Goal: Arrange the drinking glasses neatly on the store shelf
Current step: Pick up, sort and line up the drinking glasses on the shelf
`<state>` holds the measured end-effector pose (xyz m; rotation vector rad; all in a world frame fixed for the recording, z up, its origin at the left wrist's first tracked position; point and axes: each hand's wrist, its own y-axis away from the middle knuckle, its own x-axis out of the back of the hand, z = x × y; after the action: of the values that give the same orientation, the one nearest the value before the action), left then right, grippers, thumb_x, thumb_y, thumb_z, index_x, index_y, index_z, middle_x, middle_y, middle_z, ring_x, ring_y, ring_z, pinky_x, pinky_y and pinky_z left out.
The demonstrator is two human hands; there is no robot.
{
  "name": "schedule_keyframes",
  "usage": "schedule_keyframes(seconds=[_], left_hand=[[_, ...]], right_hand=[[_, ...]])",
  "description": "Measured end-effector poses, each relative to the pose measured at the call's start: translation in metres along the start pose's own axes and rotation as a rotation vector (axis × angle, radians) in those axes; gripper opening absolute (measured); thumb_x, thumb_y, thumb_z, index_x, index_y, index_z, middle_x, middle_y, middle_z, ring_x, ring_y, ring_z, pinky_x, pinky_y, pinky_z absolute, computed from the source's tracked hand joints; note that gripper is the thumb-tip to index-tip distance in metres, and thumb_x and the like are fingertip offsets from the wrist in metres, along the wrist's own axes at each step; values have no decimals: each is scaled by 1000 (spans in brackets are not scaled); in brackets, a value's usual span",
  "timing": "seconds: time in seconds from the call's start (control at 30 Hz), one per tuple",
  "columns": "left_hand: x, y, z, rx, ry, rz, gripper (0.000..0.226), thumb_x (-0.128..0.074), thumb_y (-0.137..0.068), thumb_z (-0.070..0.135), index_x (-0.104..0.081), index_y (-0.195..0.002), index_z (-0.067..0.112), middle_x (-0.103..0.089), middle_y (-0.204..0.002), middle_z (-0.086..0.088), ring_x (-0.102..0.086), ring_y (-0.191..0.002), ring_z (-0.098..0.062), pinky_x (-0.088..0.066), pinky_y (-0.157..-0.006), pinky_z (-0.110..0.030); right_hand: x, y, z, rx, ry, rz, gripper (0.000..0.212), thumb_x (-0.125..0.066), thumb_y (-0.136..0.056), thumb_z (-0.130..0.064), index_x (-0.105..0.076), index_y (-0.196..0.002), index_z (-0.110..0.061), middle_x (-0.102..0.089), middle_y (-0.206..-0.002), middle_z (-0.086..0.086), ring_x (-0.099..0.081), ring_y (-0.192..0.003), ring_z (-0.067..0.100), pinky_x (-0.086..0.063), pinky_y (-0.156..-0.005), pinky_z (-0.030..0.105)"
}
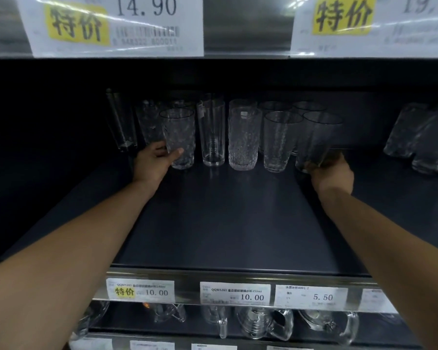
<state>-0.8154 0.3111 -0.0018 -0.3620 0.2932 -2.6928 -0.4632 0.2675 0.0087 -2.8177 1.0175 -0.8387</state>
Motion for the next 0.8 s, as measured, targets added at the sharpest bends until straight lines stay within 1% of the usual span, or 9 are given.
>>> schedule_keyframes(seconds=[0.1,0.2,0.37,0.5,0.6,0.8], left_hand=[[0,-1,-1,1,6,-8,57,-83,-77,36,-65,-126,13,-72,-114,-7,-68,-105,-18,-54,-96,-40],[-1,0,0,-2,23,-16,55,-83,-79,33,-65,-127,12,-72,-114,-7,-68,-105,-18,-54,-94,-35],[-2,0,1,-5,33,-16,50,-82,-80,30,-66,-122,8,-72,-112,-8,-68,-103,-18,-54,-90,-30],[-2,0,1,-13,19,-22,50,-81,-80,32,-66,-122,9,-72,-113,-7,-68,-105,-18,-53,-89,-29],[-2,0,0,-16,30,-32,50,-81,-81,31,-66,-123,9,-72,-114,-8,-67,-106,-18,-52,-87,-26],[-2,1,1,-13,44,-31,49,-81,-81,29,-66,-123,9,-72,-112,-7,-68,-103,-16,-51,-81,-20]], right_hand=[[0,1,0,-11,-5,9,45,-70,-90,-27,-54,-127,-8,-65,-126,12,-58,-119,31,-40,-83,27],[0,1,0,-13,-5,11,44,-71,-89,-27,-55,-125,-8,-66,-124,12,-59,-117,31,-42,-84,28],[1,2,-1,-13,-3,16,42,-70,-89,-25,-55,-124,-6,-66,-124,13,-59,-116,31,-38,-80,25],[1,3,-1,-5,6,25,43,-70,-90,-25,-55,-124,-5,-65,-125,13,-58,-118,31,-44,-87,28],[1,3,-1,6,19,20,43,-69,-91,-26,-55,-125,-5,-65,-125,14,-59,-117,32,-41,-84,27],[2,4,-2,11,32,12,43,-69,-91,-26,-55,-126,-5,-64,-125,14,-58,-118,33,-40,-84,27]])
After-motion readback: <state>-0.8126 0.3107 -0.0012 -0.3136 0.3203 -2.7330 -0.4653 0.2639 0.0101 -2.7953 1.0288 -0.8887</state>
